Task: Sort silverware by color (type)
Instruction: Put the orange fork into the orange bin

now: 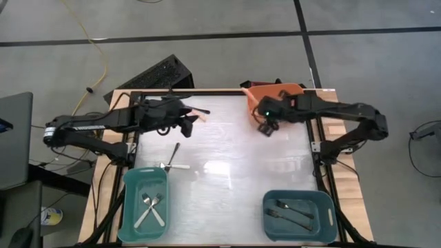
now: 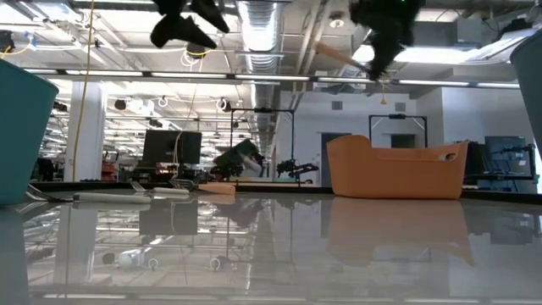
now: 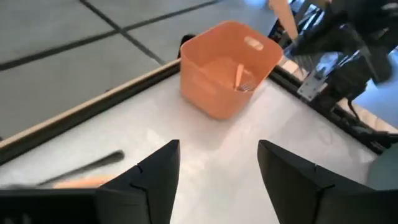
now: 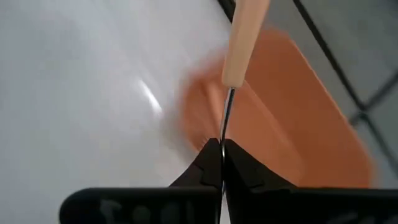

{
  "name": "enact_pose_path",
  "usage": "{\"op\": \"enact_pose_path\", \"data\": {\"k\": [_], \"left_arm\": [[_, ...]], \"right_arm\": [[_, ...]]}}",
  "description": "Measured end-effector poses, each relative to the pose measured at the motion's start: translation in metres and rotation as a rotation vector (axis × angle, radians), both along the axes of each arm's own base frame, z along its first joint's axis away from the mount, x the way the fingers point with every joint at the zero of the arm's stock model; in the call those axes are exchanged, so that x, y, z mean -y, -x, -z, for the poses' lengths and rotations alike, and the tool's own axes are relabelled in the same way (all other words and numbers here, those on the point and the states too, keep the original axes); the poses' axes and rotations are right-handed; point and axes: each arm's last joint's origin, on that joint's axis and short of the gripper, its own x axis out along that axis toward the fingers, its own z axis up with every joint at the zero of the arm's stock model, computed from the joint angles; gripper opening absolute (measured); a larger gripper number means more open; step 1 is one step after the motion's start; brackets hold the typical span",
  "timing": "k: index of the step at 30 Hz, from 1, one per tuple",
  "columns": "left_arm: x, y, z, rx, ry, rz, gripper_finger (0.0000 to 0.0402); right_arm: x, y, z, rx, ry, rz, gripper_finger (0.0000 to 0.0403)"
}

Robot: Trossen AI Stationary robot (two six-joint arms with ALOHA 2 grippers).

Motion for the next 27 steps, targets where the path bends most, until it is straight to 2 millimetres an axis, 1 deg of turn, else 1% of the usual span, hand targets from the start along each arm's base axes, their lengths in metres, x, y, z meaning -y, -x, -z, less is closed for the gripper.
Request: {"op": "enact_pose_path", "data": {"k": [2,7,11,13,16,19,21,23,27], "left_arm": [[0.001,0.007,0.000,-0.018,0.011,-0.016,0.0203],[0.002,0.012,-0.001,-0.025,0.029,-0.025,0.0204],[0.005,0.011,0.000,-0.023,0.041,-0.001,0.0204],[0.008,0.011,-0.001,-0.021,0.044,0.013,0.0204],[0.011,0.010,0.000,-0.019,0.054,0.024,0.0204],[0.015,0.010,0.000,-0.017,0.061,0.037,0.0204],[0.017,0.010,0.001,-0.024,0.071,0.041,0.0204],[0.018,0.011,0.002,-0.029,0.082,0.040,0.0204],[0.019,0.011,0.003,-0.031,0.095,0.034,0.0204]], "right_arm": [[0.014,0.013,0.008,-0.116,0.007,-0.012,0.0022],[0.048,0.031,0.029,-0.325,-0.030,-0.089,0.0022],[0.073,0.033,0.052,-0.508,-0.053,-0.205,0.0022],[0.084,0.033,0.062,-0.572,-0.080,-0.231,0.0022],[0.100,0.031,0.078,-0.630,-0.126,-0.221,0.0022],[0.112,0.029,0.092,-0.690,-0.150,-0.175,0.0025],[0.118,0.027,0.101,-0.724,-0.154,-0.136,0.0044],[0.121,0.026,0.107,-0.750,-0.156,-0.114,0.0073],[0.122,0.024,0.112,-0.767,-0.164,-0.121,0.0126]]}}
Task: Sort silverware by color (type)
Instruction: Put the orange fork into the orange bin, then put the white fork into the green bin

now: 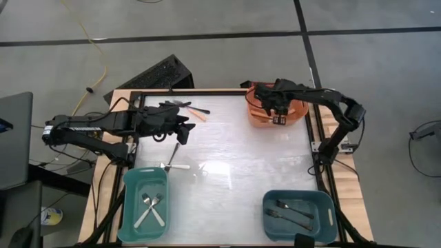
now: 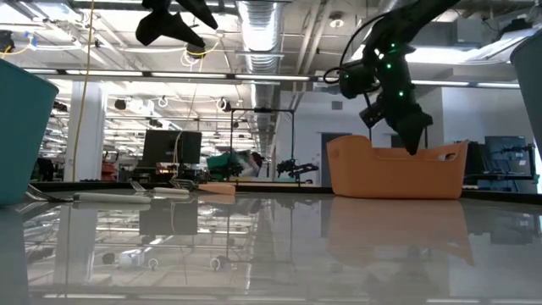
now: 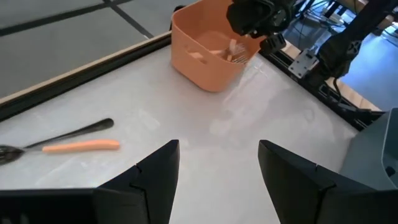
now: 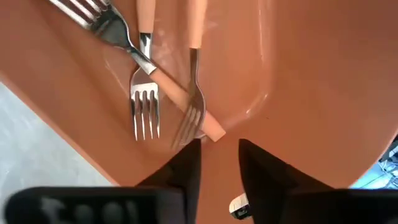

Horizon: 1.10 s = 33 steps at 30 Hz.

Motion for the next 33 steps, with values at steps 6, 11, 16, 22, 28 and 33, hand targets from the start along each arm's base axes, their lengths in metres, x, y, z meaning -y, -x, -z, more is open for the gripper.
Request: {"op": "enact_pose_path", "data": {"k": [6,11,16,22,28,33], "left_arm": [[0.000,0.000,0.001,-0.007,0.004,-0.001,0.0204],[0.000,0.001,0.002,-0.036,-0.020,0.015,0.0204],[0.000,0.004,0.008,-0.123,-0.061,0.016,0.0204],[-0.006,-0.005,0.027,-0.291,-0.094,-0.011,0.0204],[-0.024,-0.036,0.064,-0.476,-0.018,0.140,0.0197],[-0.037,-0.055,0.095,-0.632,0.023,0.278,0.0190]], "right_arm": [[-0.005,0.005,-0.012,0.022,0.047,0.036,0.0173],[-0.023,0.017,-0.043,0.140,0.125,0.163,0.0178],[-0.060,0.030,-0.076,0.421,0.092,0.315,0.0170],[-0.122,0.029,-0.112,0.847,-0.044,0.362,0.0166],[-0.187,0.018,-0.129,1.086,-0.133,0.163,0.0166],[-0.229,0.009,-0.125,1.129,-0.162,0.059,0.0166]]}}
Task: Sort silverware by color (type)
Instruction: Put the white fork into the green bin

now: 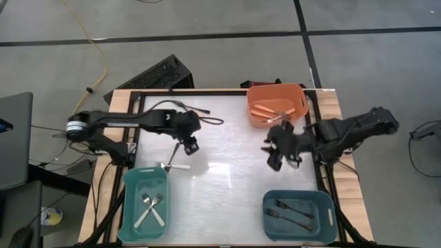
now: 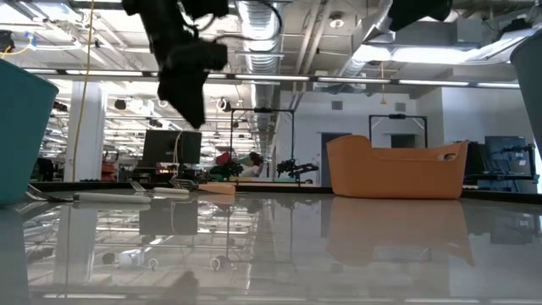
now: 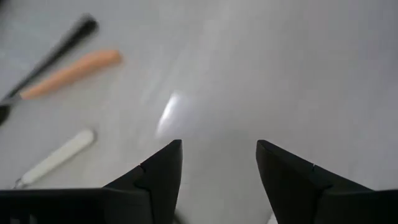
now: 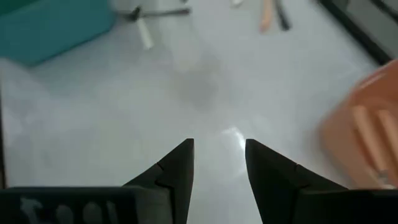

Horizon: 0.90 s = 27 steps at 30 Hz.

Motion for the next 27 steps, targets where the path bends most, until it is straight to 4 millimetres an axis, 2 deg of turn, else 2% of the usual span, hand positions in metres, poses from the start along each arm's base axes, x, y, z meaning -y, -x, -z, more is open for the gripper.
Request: {"op": "enact_pose_path", "data": {"k": [5,9,15,18,22,27], "left_arm": [[-0.026,-0.005,0.009,-0.339,-0.048,0.076,0.0183],[-0.058,-0.019,0.014,-0.602,-0.119,0.087,0.0180],[-0.100,-0.051,0.043,-0.789,-0.089,0.131,0.0180],[-0.107,-0.060,0.062,-0.920,-0.063,0.182,0.0180],[-0.110,-0.062,0.082,-1.117,-0.078,0.250,0.0180],[-0.109,-0.061,0.110,-1.243,-0.026,0.311,0.0180]], "right_arm": [[-0.030,-0.010,0.015,-0.045,-0.021,-0.050,0.0165],[-0.046,-0.021,0.029,-0.088,-0.007,-0.084,0.0161],[-0.055,-0.036,0.049,-0.161,0.013,-0.092,0.0155],[-0.057,-0.039,0.053,-0.177,0.001,-0.103,0.0153],[-0.058,-0.042,0.054,-0.162,-0.010,-0.107,0.0152],[-0.057,-0.040,0.048,-0.136,-0.023,-0.112,0.0152]]}}
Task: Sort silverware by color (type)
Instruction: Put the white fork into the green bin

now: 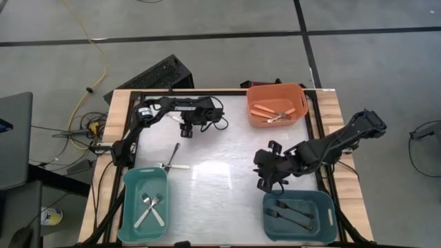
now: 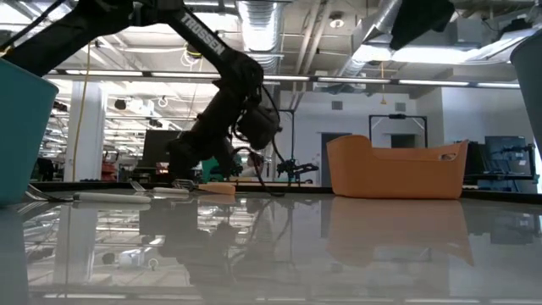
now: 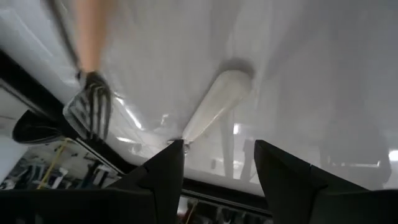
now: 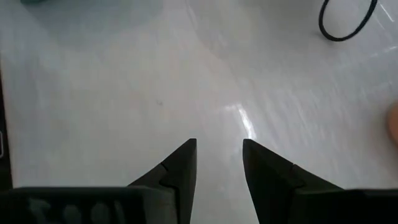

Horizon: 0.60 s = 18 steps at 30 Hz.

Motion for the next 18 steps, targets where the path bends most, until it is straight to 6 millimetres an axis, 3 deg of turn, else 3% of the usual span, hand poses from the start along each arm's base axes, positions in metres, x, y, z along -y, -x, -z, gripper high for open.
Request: {"op": "enact_pose_path", "data": {"k": [7,18], "left_arm": [[-0.003,-0.004,0.009,0.009,-0.024,0.044,0.0180],[0.003,0.001,0.026,0.015,0.129,0.136,0.0180]], "right_arm": [[0.000,0.000,-0.001,0.005,-0.002,0.001,0.0152],[-0.001,-0.002,-0.002,0.026,-0.050,0.029,0.0152]]}}
